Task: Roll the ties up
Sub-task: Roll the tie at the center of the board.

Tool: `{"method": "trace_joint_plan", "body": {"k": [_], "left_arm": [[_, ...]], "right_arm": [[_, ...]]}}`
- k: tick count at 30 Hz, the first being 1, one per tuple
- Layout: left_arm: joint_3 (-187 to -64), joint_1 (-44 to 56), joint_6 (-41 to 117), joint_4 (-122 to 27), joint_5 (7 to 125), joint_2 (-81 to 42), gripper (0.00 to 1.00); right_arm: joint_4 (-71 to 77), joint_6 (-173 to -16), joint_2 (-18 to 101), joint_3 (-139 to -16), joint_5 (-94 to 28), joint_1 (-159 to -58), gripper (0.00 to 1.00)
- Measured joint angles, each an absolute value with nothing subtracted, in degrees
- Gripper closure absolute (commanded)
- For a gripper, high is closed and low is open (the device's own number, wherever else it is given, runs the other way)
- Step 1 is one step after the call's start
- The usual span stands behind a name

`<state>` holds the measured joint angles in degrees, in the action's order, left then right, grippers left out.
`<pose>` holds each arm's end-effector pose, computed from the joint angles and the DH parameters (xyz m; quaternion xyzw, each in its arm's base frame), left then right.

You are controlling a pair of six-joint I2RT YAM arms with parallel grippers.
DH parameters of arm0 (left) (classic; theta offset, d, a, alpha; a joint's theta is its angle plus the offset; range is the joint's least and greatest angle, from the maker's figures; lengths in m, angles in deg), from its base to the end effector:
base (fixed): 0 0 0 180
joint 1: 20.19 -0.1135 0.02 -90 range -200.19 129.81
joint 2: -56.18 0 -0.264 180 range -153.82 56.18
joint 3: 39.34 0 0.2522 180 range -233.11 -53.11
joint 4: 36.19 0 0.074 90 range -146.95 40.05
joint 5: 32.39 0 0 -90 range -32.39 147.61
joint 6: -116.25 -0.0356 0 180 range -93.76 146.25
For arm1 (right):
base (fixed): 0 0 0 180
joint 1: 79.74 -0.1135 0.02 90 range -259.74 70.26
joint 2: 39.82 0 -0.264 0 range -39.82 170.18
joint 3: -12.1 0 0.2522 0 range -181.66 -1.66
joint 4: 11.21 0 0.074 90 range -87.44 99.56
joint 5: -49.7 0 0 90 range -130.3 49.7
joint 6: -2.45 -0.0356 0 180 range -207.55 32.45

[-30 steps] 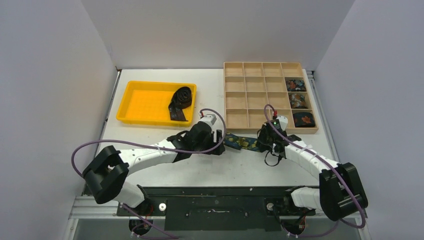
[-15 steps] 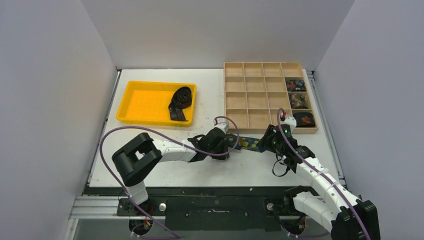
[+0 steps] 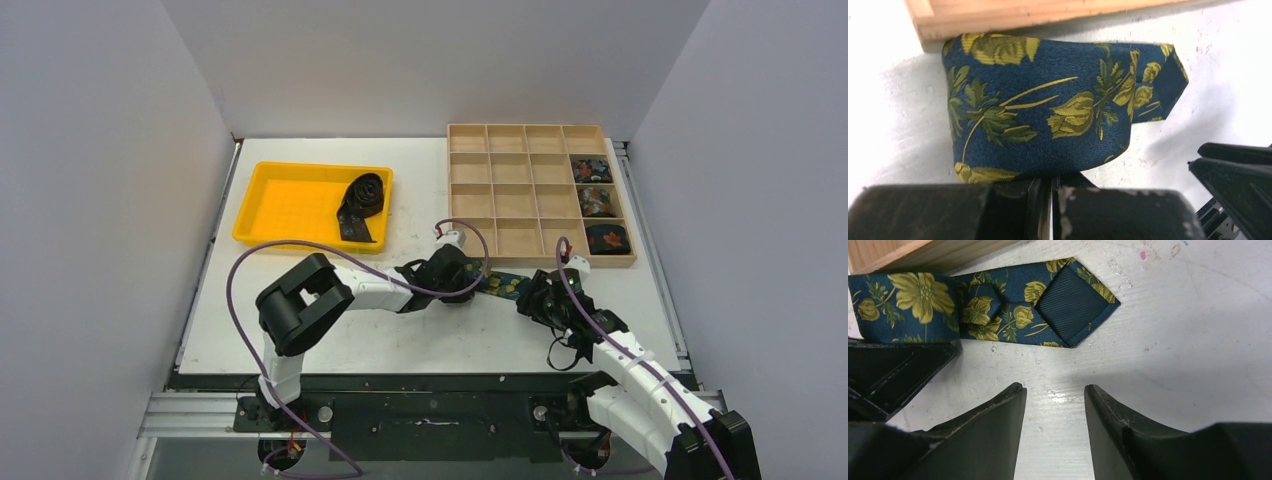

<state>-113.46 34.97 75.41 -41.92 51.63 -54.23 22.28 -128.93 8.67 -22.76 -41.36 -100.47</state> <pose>0.2296 -0.3234 0.1384 0.0266 0.9122 -0.2914 0.2867 0.1543 0.0577 0.1715 0.1701 0.9151 0.1812 0.3176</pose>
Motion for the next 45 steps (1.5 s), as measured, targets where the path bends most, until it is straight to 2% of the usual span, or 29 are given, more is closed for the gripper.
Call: {"method": "trace_joint_plan", "body": {"k": [12, 15, 19, 21, 25, 28, 29, 31, 35, 38, 40, 45], "left_arm": [[-115.9, 34.3, 77.2, -39.8, 52.8, -56.9, 1.00], [-113.2, 34.0, 76.8, -37.5, 54.4, -55.8, 0.99], [-106.7, 33.6, 76.3, -35.9, 57.8, -51.2, 0.93], [-102.0, 33.4, 75.9, -35.9, 59.5, -47.3, 0.84], [-95.9, 32.4, 74.8, -36.7, 61.6, -38.9, 0.58], [-94.0, 29.8, 74.2, -36.9, 62.4, -32.9, 0.38], [-93.7, 28.5, 74.0, -36.7, 62.7, -31.2, 0.30], [-92.7, 25.7, 74.3, -35.6, 63.1, -28.2, 0.00], [-85.7, 21.0, 77.8, -29.8, 61.0, -21.0, 0.04], [-80.1, 18.1, 80.2, -23.1, 61.3, -17.9, 0.03], [-79.2, 15.1, 81.7, -18.0, 65.2, -19.9, 0.01], [-84.6, 12.6, 83.7, -15.2, 72.8, -29.2, 0.11]], "right_arm": [[21.5, -129.1, 8.6, -22.7, -40.9, -100.5, 0.49], [21.5, -129.0, 8.4, -22.8, -40.9, -100.5, 0.48], [21.0, -128.2, 8.4, -22.8, -40.6, -100.7, 0.44], [20.6, -127.4, 8.8, -23.0, -39.7, -100.8, 0.39], [18.7, -125.7, 10.1, -24.2, -37.3, -100.8, 0.27], [16.6, -125.2, 11.0, -25.5, -35.5, -100.8, 0.24], [15.9, -125.3, 11.4, -26.0, -34.9, -100.8, 0.24], [14.4, -125.6, 11.9, -27.0, -34.0, -100.8, 0.22], [9.6, -127.4, 10.9, -27.6, -33.2, -100.6, 0.20], [6.3, -128.1, 11.2, -28.1, -30.3, -99.3, 0.23], [4.8, -128.3, 13.9, -29.3, -28.4, -98.5, 0.24], [0.4, -128.8, 19.3, -29.6, -27.0, -98.2, 0.28]]}}
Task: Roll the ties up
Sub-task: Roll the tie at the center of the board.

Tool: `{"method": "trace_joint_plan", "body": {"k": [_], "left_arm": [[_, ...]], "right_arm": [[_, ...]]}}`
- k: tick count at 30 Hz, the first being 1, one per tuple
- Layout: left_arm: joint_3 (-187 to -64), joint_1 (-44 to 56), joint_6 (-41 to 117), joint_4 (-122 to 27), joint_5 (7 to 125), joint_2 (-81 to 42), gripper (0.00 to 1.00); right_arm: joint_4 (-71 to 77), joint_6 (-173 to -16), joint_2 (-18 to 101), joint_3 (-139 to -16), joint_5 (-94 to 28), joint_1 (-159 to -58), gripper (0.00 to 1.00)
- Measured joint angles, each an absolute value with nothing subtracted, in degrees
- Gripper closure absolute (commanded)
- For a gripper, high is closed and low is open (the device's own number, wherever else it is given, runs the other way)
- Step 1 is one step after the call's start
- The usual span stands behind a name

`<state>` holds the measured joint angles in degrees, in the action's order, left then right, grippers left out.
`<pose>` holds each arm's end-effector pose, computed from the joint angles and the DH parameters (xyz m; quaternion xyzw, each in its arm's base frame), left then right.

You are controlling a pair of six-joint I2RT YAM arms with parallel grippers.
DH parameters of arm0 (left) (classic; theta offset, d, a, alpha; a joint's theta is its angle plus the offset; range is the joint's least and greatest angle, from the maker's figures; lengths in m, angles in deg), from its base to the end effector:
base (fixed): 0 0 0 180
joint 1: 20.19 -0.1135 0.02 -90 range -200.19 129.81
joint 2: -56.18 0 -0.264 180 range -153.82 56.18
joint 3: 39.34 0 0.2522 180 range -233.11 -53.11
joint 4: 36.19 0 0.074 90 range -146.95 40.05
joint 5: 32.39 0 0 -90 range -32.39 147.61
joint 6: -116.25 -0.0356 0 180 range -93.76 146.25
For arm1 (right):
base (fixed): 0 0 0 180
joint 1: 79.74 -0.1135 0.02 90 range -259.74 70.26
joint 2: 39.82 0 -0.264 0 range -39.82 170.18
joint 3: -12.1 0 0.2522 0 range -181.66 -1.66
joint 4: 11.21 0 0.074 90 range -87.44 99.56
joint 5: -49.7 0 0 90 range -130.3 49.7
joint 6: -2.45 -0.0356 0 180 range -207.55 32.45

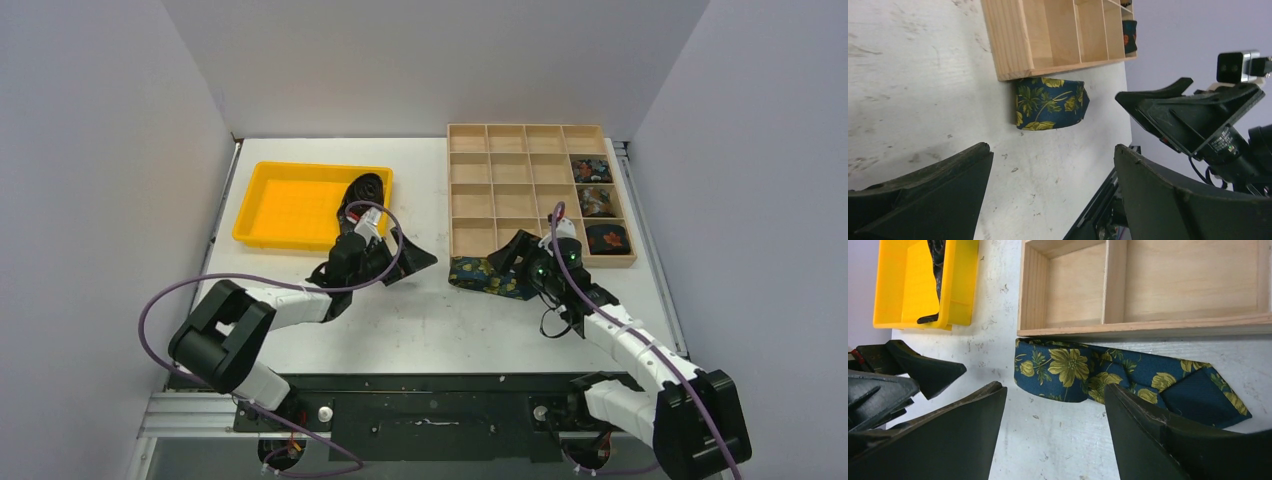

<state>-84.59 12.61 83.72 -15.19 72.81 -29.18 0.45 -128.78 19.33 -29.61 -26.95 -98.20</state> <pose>0.2420 -0.1671 0.1787 -0.0976 0.8053 -0.4834 0.3291 0.2062 0.0775 0.2117 0.1113 0.8510 0.3374 0.3867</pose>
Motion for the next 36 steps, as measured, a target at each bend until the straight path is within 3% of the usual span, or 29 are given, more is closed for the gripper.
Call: {"method": "trace_joint_plan", "body": {"k": [2, 3, 8, 16, 23, 36], "left_arm": [[-85.8, 12.7, 84.2, -14.1, 75.9, -31.5, 0.10], [-86.3, 12.7, 84.2, -14.2, 77.3, -32.2, 0.02], [-90.0, 12.7, 82.0, -18.5, 78.9, -32.7, 0.03], [-93.0, 13.0, 78.6, -19.3, 78.4, -34.6, 0.00], [-93.1, 14.7, 78.1, -19.3, 78.0, -39.9, 0.10], [-96.0, 14.9, 77.2, -19.0, 79.3, -44.9, 0.10]], "right_arm": [[-0.8, -128.8, 20.8, -29.6, -27.1, -98.2, 0.28], [-1.5, -128.7, 21.9, -29.6, -27.4, -98.3, 0.28], [-3.2, -127.8, 26.0, -30.2, -30.7, -101.3, 0.27], [-5.2, -125.5, 30.6, -34.4, -36.3, -106.7, 0.37], [-5.3, -125.5, 32.9, -34.4, -37.6, -106.7, 0.39], [-6.0, -125.7, 35.3, -31.7, -38.0, -106.7, 0.43]]}}
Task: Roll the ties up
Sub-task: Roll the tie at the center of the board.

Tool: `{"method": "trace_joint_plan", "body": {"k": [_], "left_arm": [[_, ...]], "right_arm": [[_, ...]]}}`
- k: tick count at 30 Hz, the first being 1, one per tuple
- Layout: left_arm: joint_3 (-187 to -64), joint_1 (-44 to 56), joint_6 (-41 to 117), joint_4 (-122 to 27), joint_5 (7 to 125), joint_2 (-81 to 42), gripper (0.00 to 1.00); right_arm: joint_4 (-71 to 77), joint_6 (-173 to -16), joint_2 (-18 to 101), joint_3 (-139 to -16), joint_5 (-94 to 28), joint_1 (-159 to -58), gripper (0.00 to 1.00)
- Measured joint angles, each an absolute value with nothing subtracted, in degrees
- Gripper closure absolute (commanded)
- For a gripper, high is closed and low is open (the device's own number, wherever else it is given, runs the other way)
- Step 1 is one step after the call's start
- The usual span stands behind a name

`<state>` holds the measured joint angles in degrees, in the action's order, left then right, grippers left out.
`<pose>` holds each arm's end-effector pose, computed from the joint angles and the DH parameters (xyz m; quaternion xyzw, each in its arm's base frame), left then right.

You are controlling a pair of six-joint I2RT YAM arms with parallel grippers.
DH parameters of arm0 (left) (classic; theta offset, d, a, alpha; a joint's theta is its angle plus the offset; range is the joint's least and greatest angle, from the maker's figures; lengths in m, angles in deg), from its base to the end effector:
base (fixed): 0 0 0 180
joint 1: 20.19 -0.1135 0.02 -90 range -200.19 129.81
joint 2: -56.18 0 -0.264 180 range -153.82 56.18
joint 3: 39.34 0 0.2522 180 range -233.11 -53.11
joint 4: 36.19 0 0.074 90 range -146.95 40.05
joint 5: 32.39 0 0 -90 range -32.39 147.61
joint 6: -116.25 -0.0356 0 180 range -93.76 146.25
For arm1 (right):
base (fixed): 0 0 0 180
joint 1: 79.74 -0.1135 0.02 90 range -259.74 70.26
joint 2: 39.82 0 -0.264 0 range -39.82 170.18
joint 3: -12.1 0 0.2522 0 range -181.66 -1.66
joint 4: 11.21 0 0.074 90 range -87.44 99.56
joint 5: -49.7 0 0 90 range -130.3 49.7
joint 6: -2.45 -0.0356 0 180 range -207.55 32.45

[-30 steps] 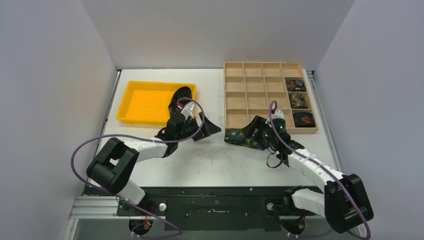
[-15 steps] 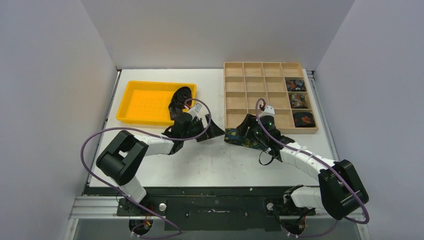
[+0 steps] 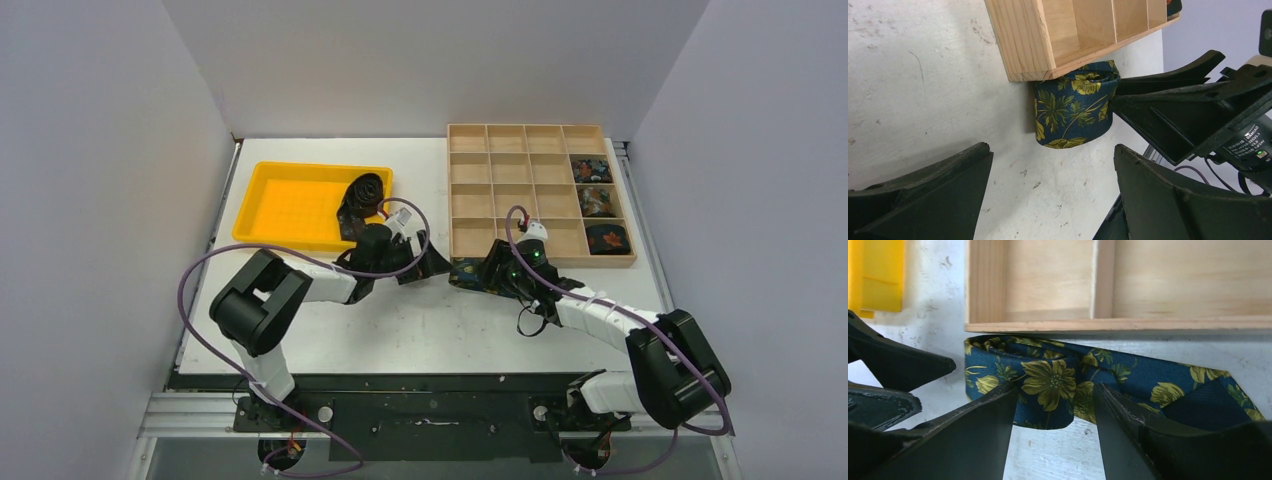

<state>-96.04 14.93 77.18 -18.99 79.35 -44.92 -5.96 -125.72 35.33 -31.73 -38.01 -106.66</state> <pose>0.2756 -0.2100 0.1472 -0.0180 0.8438 -0.4668 0.2642 0.2274 0.1171 0.1723 0.0786 0.8897 0.2568 0.3693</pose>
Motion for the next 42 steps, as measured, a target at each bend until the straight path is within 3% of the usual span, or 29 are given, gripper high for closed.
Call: {"method": "trace_joint_plan", "body": {"k": [35, 42], "left_arm": [[-108.0, 19.5, 75.0, -22.0, 81.9, -55.8, 0.15], [-109.9, 20.4, 75.0, -22.1, 81.8, -57.3, 0.23]], "right_arm": [[-13.6, -128.6, 36.7, -25.0, -32.9, -101.1, 0.51], [-13.9, -128.6, 36.2, -24.3, -32.7, -101.0, 0.51]]}}
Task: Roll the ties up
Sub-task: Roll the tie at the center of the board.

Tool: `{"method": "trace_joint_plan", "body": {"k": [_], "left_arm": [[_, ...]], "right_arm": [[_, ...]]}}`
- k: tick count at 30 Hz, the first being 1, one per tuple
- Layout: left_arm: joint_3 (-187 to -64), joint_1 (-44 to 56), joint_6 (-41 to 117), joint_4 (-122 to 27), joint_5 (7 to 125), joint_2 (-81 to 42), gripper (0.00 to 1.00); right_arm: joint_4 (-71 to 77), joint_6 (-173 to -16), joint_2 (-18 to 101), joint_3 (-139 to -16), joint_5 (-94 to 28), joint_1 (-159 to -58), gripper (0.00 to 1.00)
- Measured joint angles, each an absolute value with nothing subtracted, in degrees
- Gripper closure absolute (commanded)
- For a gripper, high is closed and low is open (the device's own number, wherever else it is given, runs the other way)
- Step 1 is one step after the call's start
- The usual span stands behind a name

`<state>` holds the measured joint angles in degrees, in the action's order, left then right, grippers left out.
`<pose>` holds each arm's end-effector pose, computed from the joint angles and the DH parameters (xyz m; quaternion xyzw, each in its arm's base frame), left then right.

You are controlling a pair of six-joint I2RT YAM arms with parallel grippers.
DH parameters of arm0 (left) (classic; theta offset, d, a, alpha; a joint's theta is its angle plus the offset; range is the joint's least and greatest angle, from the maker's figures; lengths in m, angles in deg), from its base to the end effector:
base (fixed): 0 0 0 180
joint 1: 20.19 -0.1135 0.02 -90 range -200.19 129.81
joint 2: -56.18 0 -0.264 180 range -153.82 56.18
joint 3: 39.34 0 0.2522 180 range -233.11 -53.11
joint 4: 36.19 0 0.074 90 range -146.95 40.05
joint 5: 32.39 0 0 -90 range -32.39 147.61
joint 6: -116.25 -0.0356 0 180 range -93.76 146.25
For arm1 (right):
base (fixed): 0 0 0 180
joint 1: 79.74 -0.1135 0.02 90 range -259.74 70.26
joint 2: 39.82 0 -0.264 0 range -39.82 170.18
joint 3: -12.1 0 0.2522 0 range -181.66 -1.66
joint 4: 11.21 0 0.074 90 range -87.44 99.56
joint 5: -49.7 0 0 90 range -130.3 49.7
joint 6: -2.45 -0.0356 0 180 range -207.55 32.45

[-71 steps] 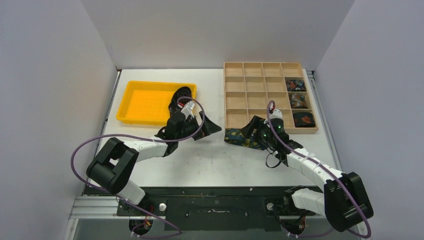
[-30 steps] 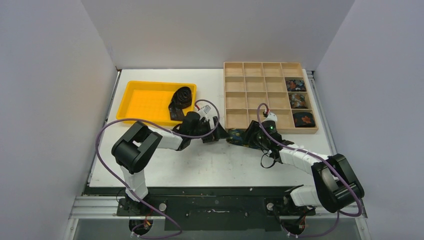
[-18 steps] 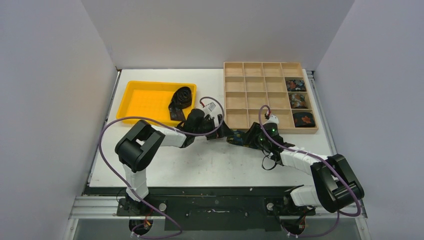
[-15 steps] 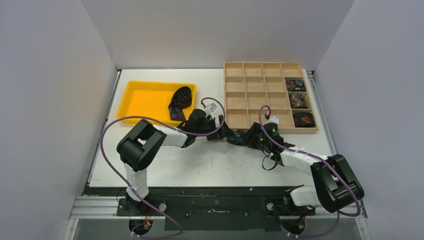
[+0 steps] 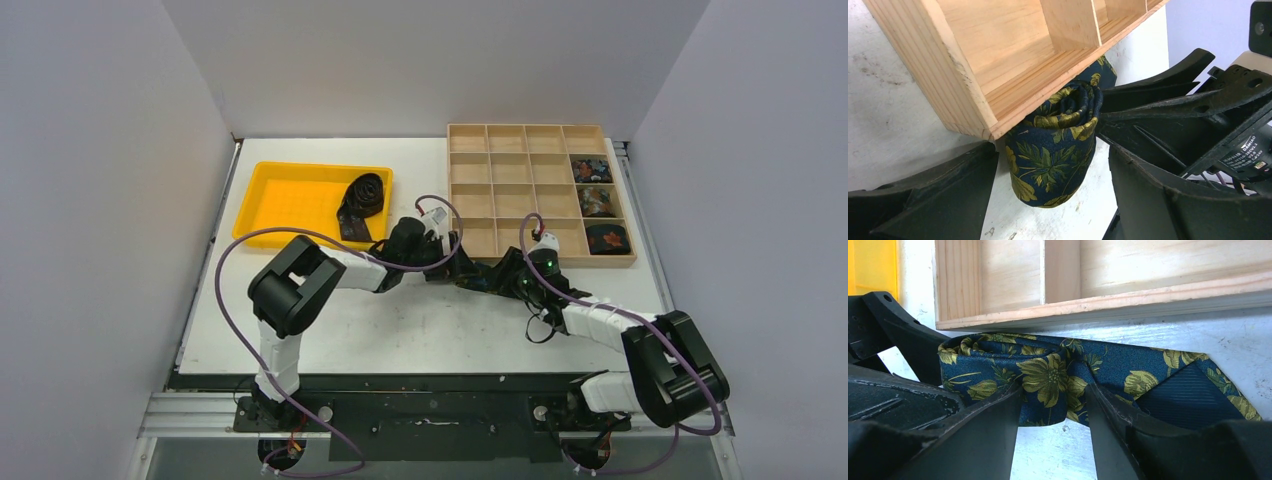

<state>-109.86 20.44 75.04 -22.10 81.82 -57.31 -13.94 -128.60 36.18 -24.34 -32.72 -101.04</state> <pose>0.2963 -0.2735 0.1323 0.0464 0.8474 -0.4781 0.2263 0.2201 0.0908 0.1435 0.1239 0.8842 0.2817 0.3515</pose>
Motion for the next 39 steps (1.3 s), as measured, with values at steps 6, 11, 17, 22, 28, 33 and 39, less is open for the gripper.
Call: {"method": "trace_joint_plan", "body": {"k": [6, 11, 17, 22, 28, 33, 39], "left_arm": [[-110.2, 21.1, 75.0, -22.4, 81.8, -58.0, 0.37], [-110.3, 21.8, 74.8, -23.3, 81.6, -58.2, 0.55], [-110.3, 22.1, 74.2, -23.8, 81.7, -58.2, 0.73], [-110.3, 22.3, 73.4, -25.5, 81.4, -57.9, 0.80], [-110.5, 22.4, 70.5, -34.3, 77.8, -54.0, 0.82], [-112.4, 22.5, 67.0, -45.6, 72.9, -50.5, 0.82], [-114.6, 22.5, 62.6, -58.7, 66.2, -46.4, 0.82]], "right_arm": [[-14.1, -128.6, 36.0, -24.1, -32.5, -101.0, 0.51], [-13.7, -128.6, 35.3, -23.7, -32.6, -101.0, 0.51], [-10.7, -128.5, 33.4, -23.7, -32.6, -101.1, 0.43], [-4.9, -128.4, 30.1, -23.9, -34.0, -101.9, 0.34], [2.7, -127.5, 22.7, -24.9, -36.6, -102.8, 0.32], [6.4, -126.8, 17.6, -25.1, -39.0, -102.8, 0.32], [8.3, -126.4, 16.5, -25.1, -40.0, -103.1, 0.32]]}}
